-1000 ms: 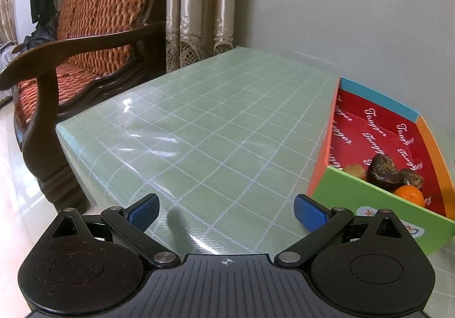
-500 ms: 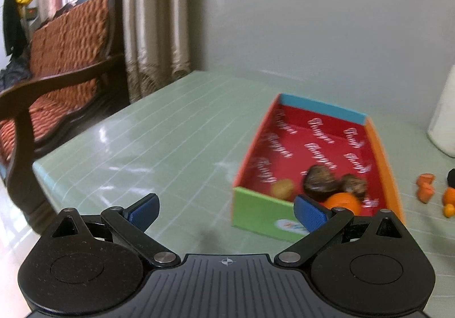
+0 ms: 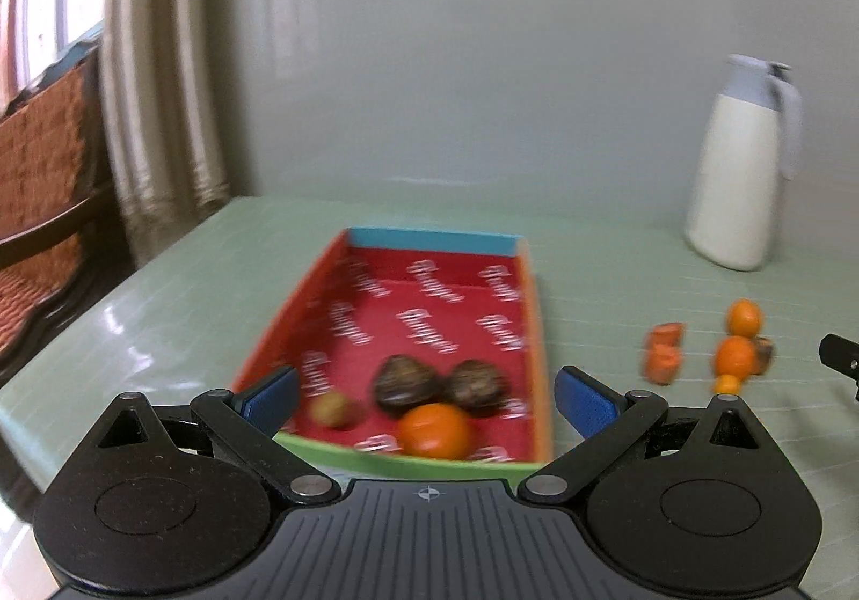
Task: Organize fruits
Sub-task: 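Withdraw the right tool from the box, then grasp the orange fruit chunk with the left gripper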
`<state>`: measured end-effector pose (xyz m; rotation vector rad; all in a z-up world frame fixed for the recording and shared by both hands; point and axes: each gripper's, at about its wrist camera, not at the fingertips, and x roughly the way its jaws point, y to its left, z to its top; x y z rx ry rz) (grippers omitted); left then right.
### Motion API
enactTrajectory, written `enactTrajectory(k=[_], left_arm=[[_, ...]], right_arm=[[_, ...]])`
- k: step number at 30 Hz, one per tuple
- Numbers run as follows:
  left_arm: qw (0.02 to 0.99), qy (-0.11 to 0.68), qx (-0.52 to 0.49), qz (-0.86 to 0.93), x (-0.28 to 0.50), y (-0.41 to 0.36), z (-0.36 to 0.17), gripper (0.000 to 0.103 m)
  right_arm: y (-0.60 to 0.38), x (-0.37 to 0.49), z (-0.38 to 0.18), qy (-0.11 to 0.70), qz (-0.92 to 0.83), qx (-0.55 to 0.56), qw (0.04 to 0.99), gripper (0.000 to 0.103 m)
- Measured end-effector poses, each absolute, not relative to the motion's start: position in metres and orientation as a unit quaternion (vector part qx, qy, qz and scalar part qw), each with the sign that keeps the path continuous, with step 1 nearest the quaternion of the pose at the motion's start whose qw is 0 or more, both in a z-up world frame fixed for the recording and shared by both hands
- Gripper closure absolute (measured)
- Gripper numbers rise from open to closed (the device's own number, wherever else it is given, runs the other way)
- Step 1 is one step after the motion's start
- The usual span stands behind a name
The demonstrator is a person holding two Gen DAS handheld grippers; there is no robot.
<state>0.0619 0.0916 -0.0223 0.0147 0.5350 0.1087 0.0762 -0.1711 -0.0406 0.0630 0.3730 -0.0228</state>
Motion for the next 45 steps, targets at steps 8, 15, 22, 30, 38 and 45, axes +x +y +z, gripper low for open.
enactTrajectory(k=[8, 15, 22, 30, 38, 45], left_arm=[[0.965, 0.256, 0.047, -0.004, 0.076, 0.030, -0.023, 0.003], [0.960, 0.265, 0.084, -0.021, 0.100, -0.014, -0.036, 0.003], [0.955, 0.270, 0.112, -0.050, 0.119, -0.039, -0.054, 0.003], [0.953, 0.277, 0.116, -0.050, 0.147, -0.047, -0.066, 0.006], [0.945, 0.301, 0.107, -0.064, 0.165, -0.051, -0.078, 0.023], [0.939, 0.320, 0.096, -0.075, 0.175, -0.055, -0.089, 0.039]], right_arm=[[-0.223, 0.057, -0.043, 0.179, -0.061, 0.073, 0.979, 0.019], [-0.246, 0.048, -0.044, 0.170, -0.081, 0.096, 0.977, 0.019], [-0.250, 0.045, -0.044, 0.165, -0.075, 0.107, 0.978, 0.019], [-0.253, 0.041, -0.044, 0.160, -0.069, 0.119, 0.978, 0.019], [-0.255, 0.037, -0.043, 0.157, -0.063, 0.126, 0.978, 0.019], [-0.255, 0.034, -0.042, 0.155, -0.082, 0.118, 0.977, 0.019]])
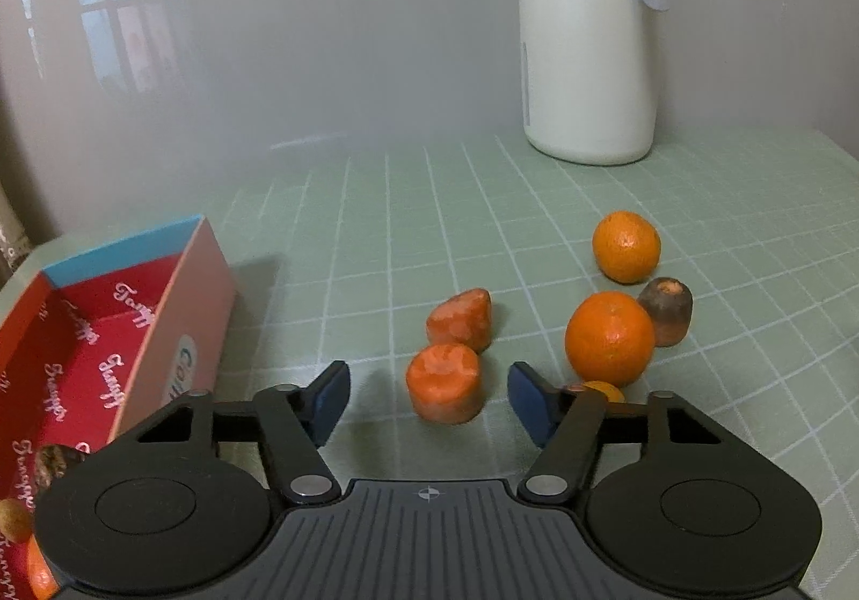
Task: Organize fruits
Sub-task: 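Grasp the orange fruit chunk with the left gripper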
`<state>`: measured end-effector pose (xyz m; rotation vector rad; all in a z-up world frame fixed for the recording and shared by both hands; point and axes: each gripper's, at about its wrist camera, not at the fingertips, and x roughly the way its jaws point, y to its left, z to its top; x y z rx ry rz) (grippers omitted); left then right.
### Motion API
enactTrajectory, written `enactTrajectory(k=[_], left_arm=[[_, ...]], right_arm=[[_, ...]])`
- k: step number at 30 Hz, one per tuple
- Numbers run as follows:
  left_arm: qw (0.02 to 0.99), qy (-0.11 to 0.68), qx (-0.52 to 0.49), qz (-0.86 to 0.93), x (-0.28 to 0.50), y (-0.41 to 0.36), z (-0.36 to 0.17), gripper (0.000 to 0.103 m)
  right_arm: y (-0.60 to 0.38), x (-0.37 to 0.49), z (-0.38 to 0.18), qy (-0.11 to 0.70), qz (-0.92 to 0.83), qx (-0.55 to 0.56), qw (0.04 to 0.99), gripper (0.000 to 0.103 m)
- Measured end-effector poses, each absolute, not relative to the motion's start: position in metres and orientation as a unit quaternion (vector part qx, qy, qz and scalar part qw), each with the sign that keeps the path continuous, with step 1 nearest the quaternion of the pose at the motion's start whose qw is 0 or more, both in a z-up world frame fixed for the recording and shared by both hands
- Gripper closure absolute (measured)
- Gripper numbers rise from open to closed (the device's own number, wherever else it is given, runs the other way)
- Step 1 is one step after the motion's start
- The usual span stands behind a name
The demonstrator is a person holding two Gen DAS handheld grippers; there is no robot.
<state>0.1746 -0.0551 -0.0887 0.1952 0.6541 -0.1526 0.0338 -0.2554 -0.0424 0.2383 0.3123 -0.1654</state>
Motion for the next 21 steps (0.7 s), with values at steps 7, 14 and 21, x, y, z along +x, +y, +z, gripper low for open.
enactTrajectory(k=[7, 14, 21], left_arm=[[0.940, 0.321, 0.079, -0.086, 0.1764, -0.0577, -0.0897, 0.063], [0.941, 0.321, 0.065, -0.085, 0.1759, -0.0549, -0.0901, 0.072], [0.943, 0.317, 0.058, -0.082, 0.1724, -0.0522, -0.0866, 0.072]], right_arm=[[-0.2572, 0.0338, -0.0442, 0.159, -0.086, 0.122, 0.976, 0.019], [-0.2571, 0.0358, -0.0437, 0.159, -0.089, 0.118, 0.976, 0.019], [-0.2582, 0.0344, -0.0453, 0.153, -0.106, 0.116, 0.976, 0.019]])
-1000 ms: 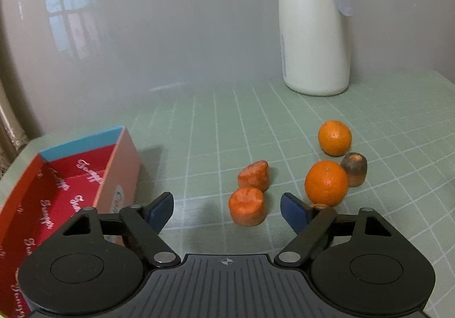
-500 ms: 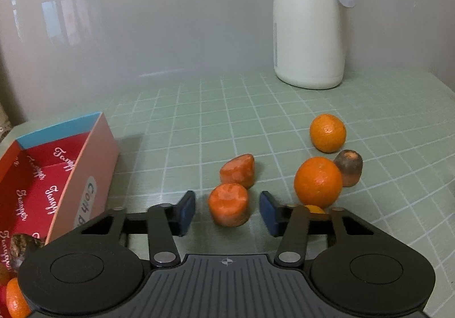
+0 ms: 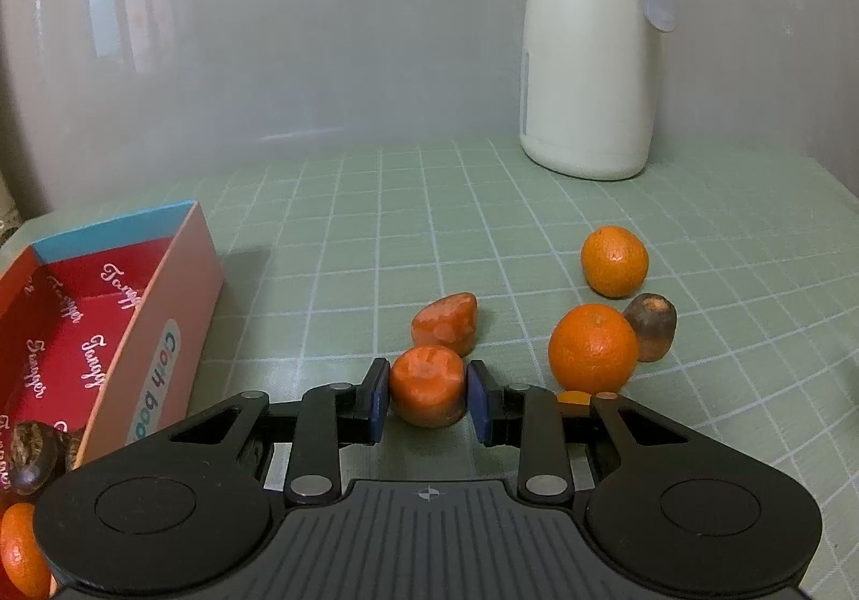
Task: Organize fruits
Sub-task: 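Grasp the orange fruit chunk with the left gripper, then carry the orange chunk into the red box and open the left gripper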
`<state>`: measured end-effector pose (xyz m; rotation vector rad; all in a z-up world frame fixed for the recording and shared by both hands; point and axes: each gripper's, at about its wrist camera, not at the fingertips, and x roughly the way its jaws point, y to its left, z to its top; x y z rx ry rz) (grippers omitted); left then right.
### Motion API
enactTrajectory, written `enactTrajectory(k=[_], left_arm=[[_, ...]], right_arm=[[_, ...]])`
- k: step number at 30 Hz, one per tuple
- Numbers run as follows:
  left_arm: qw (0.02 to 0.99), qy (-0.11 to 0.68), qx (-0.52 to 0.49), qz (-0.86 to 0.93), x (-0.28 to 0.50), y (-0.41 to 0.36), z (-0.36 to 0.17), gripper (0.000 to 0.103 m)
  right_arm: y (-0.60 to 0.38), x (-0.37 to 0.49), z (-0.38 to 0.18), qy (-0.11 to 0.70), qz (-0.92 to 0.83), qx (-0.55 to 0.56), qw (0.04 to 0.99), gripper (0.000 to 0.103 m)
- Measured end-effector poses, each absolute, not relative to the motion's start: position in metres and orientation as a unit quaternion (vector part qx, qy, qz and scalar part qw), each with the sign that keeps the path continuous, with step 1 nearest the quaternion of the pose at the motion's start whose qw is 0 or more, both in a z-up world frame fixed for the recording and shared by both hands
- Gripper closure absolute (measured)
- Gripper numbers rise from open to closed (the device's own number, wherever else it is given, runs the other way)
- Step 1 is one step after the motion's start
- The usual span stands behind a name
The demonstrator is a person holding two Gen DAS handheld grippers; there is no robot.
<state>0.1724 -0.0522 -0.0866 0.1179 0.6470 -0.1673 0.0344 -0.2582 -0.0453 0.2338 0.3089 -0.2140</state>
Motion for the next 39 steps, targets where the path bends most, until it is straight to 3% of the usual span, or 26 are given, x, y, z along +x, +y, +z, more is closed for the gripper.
enactTrajectory(k=[17, 29, 39], left_arm=[[0.971, 0.235, 0.050, -0.011, 0.139, 0.012, -0.035, 0.072], [0.957, 0.271, 0.015, 0.106, 0.136, 0.118, -0.050, 0.072], [0.947, 0.294, 0.008, 0.133, 0.130, 0.143, -0.072, 0.072]], right_arm=[[-0.238, 0.044, -0.046, 0.158, -0.095, 0.098, 0.978, 0.019], [-0.208, 0.058, -0.047, 0.166, -0.061, 0.079, 0.981, 0.019], [-0.185, 0.065, -0.048, 0.173, -0.041, 0.069, 0.982, 0.019]])
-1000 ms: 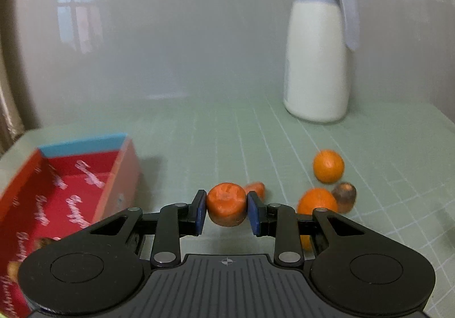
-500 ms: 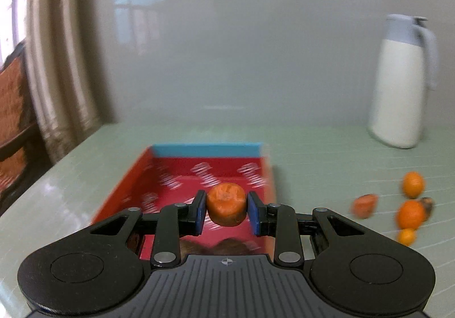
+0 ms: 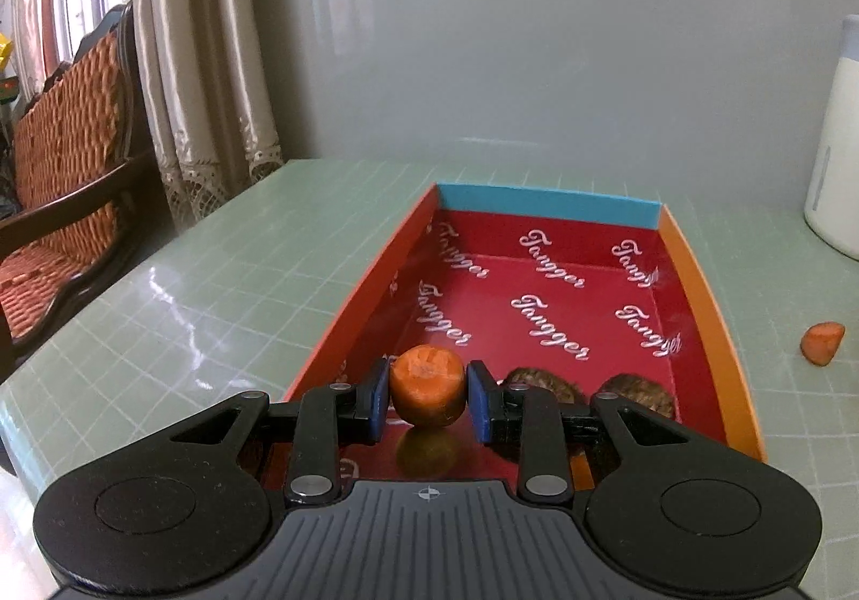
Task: Organize fruits
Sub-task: 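Carry the orange chunk into the red box and open the left gripper, then move the right tool toward the large tangerine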
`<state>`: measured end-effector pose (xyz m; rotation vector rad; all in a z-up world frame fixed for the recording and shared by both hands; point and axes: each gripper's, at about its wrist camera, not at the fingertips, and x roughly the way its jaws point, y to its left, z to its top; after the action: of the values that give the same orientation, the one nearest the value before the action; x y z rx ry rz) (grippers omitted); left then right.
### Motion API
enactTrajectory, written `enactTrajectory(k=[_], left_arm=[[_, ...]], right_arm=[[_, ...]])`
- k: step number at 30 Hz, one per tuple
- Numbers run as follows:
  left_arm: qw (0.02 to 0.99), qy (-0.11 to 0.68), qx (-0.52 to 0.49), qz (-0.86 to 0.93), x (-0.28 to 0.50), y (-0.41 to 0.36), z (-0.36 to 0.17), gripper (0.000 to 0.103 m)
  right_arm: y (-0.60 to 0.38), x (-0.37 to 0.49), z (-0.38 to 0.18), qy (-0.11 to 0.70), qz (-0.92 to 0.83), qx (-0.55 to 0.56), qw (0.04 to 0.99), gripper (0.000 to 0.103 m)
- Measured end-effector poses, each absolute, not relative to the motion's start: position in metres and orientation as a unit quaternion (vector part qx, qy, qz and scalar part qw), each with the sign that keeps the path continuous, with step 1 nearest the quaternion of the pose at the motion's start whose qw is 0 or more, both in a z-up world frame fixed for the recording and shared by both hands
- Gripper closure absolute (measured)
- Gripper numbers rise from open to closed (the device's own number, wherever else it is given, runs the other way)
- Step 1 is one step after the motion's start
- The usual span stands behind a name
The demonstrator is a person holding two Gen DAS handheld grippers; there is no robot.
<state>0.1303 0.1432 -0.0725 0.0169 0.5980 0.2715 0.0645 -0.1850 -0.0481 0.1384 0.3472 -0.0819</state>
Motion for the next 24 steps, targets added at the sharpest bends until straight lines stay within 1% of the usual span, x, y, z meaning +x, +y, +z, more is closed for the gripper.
enactTrajectory(k=[9, 10, 11, 12, 13, 14, 15, 17, 20, 22, 24], left_arm=[[0.942, 0.300, 0.014, 0.147, 0.125, 0.146, -0.073, 0.072], [0.942, 0.301, 0.015, 0.147, 0.125, 0.147, -0.073, 0.069], [0.942, 0.301, 0.016, 0.146, 0.124, 0.147, -0.073, 0.059], [0.944, 0.298, 0.015, 0.140, 0.122, 0.146, -0.072, 0.052], [0.946, 0.297, 0.008, 0.126, 0.120, 0.146, -0.071, 0.037], [0.948, 0.297, 0.002, 0.117, 0.117, 0.145, -0.070, 0.030], [0.949, 0.293, 0.006, 0.116, 0.115, 0.142, -0.069, 0.028], [0.952, 0.281, 0.017, 0.118, 0.108, 0.136, -0.065, 0.014], [0.956, 0.268, 0.016, 0.115, 0.099, 0.132, -0.060, 0.005], [0.958, 0.261, 0.013, 0.115, 0.093, 0.134, -0.055, 0.000], [0.959, 0.256, 0.008, 0.118, 0.087, 0.137, -0.052, 0.000]], right_arm=[[-0.170, 0.076, -0.053, 0.184, -0.026, 0.064, 0.981, 0.019], [-0.169, 0.077, -0.053, 0.185, -0.025, 0.063, 0.980, 0.019], [-0.168, 0.077, -0.054, 0.186, -0.024, 0.063, 0.980, 0.019], [-0.167, 0.078, -0.054, 0.186, -0.023, 0.061, 0.980, 0.019], [-0.166, 0.079, -0.054, 0.187, -0.023, 0.059, 0.980, 0.019], [-0.165, 0.080, -0.055, 0.187, -0.023, 0.057, 0.980, 0.019], [-0.164, 0.081, -0.055, 0.188, -0.022, 0.056, 0.980, 0.020], [-0.164, 0.084, -0.056, 0.190, -0.020, 0.056, 0.980, 0.021], [-0.160, 0.090, -0.057, 0.195, -0.014, 0.057, 0.979, 0.022], [-0.158, 0.094, -0.058, 0.197, -0.010, 0.057, 0.979, 0.026], [-0.155, 0.098, -0.058, 0.199, -0.005, 0.058, 0.978, 0.027]])
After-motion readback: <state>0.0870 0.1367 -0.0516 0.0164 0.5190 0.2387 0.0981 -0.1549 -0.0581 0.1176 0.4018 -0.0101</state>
